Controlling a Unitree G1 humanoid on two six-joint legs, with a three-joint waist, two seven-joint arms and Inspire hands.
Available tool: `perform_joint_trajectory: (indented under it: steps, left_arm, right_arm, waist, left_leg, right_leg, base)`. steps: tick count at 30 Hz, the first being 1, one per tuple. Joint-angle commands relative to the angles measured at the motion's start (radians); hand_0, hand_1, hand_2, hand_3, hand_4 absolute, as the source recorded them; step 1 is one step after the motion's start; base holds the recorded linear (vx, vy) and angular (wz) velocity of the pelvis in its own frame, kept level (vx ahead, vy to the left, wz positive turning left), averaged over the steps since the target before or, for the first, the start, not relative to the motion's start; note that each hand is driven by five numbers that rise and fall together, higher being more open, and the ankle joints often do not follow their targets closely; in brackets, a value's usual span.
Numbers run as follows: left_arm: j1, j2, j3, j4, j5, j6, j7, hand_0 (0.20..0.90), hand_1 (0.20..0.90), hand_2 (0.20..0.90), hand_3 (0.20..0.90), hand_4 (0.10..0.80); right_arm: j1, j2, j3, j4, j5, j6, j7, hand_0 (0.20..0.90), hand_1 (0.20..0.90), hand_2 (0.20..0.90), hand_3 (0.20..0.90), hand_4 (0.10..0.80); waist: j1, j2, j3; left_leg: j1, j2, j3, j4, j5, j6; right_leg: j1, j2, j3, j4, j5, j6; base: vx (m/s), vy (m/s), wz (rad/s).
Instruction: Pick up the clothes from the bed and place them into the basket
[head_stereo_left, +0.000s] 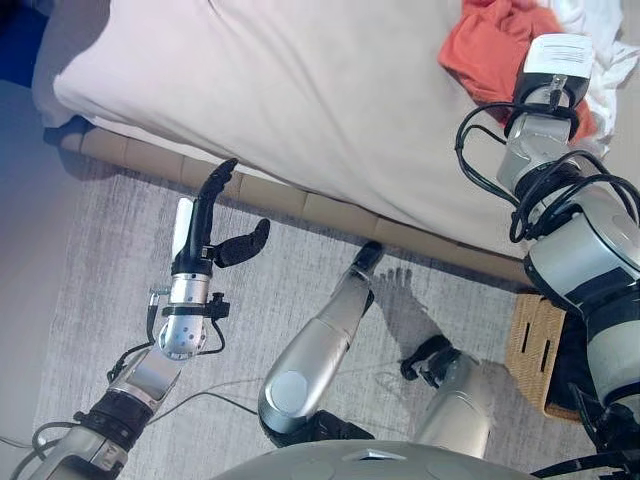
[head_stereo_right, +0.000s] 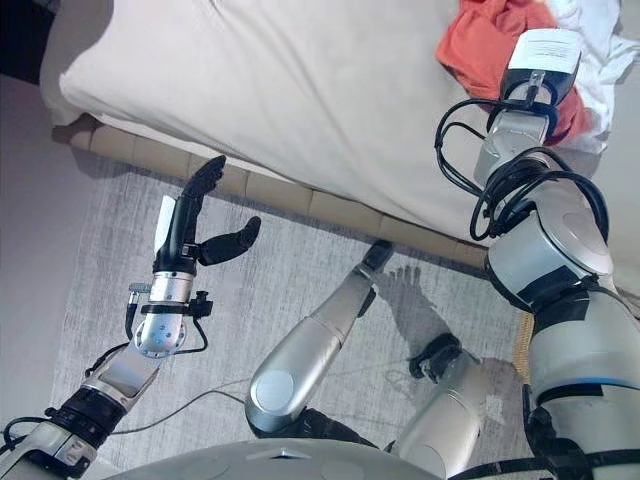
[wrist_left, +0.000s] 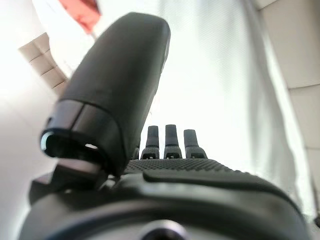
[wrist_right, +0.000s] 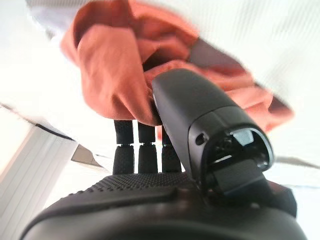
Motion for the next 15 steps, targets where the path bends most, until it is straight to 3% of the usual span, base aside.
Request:
perform_joint_trajectory:
  steps: [1,7,15]
  left_arm:
    - [-0.073,0.006,0.068,-0.015,-0.014,-0.037,0.022,0.9,0.9,0.9,0.9,0.8]
    - [-0.116,0.006,0.062,0.01,-0.007,0.015,0.016,0.9,0.9,0.9,0.9,0.8]
    - [-0.109,-0.016,0.053,0.056,-0.007,0.087,-0.007,0.9,0.9,0.9,0.9,0.8]
  right_arm:
    - [-0.118,-0.082,0.041,-0.046,-0.004,0.011,-0.096,0.3,0.3,0.3,0.2,0.1]
    - [-0.09,-0.105,0.002,-0.111,0.111,-0.057,-0.188,0.3,0.3,0.3,0.2,0.1]
    - [-0.034,-0.189,-0.133,-0.295,0.246,-0.205,-0.356,0.3,0.3,0.3,0.2,0.1]
  waist:
    - [-0.007,-0.039,-0.004]
    - [-0.043,-0.081,-0.011]
    - [-0.122,-0.116,-0.136]
  left_leg:
    - [0.126,0.074,0.04,0.003,-0.132,0.057]
    - [0.271,0.108,0.066,-0.084,-0.123,0.048]
    - [0.426,0.166,0.118,-0.237,-0.076,0.023]
  right_leg:
    - [0.054,0.026,-0.025,-0.097,0.195,-0.006]
    - [0.193,0.039,-0.011,-0.233,0.243,0.011]
    - [0.348,0.058,0.005,-0.462,0.336,0.024]
  base:
    - [0.026,-0.032,-0.13]
    - [0.035,-0.015,-0.18]
    - [0.081,0.025,-0.26]
